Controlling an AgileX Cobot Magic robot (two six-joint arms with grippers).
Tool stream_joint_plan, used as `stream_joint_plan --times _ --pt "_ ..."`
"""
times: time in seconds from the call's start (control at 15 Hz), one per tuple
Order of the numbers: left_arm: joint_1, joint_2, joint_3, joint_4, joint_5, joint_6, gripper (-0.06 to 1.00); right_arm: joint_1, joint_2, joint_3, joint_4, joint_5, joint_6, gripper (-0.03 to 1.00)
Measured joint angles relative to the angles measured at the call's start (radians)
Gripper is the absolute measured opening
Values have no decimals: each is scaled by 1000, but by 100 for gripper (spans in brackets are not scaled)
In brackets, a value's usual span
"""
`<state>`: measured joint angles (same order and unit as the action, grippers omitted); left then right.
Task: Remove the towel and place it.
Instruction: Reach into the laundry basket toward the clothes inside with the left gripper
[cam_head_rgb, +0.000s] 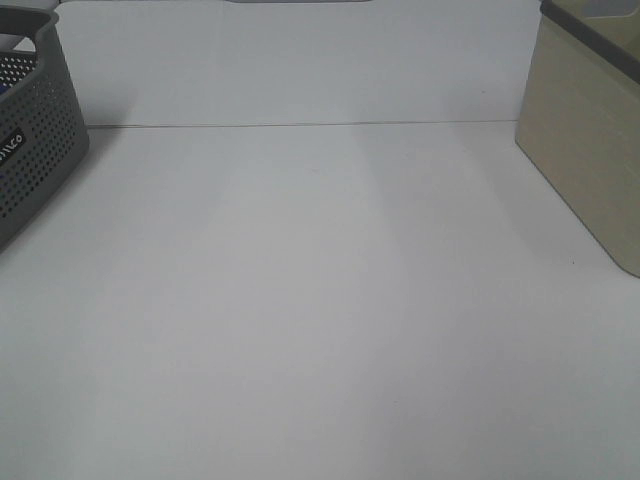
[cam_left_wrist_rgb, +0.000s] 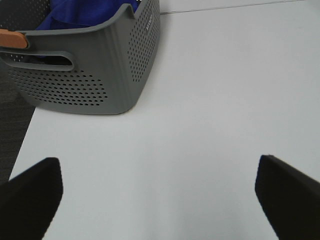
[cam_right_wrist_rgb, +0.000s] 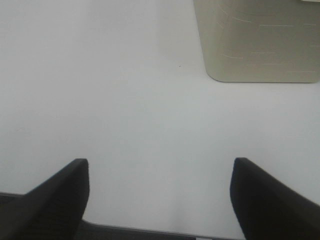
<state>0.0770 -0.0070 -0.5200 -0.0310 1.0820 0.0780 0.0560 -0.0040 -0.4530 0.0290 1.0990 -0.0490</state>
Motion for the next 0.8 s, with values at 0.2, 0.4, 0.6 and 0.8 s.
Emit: stream_joint_plan --times 0.2,0.4,0.6,0.8 --pt "0 0 0 0 0 0 99 0 0 0 0 0 0 76" --pt "-3 0 0 3 0 0 99 0 0 0 0 0 0 76" --pt "-66 0 0 4 0 0 99 0 0 0 0 0 0 76" --pt "-147 0 0 4 0 0 99 0 0 0 0 0 0 76"
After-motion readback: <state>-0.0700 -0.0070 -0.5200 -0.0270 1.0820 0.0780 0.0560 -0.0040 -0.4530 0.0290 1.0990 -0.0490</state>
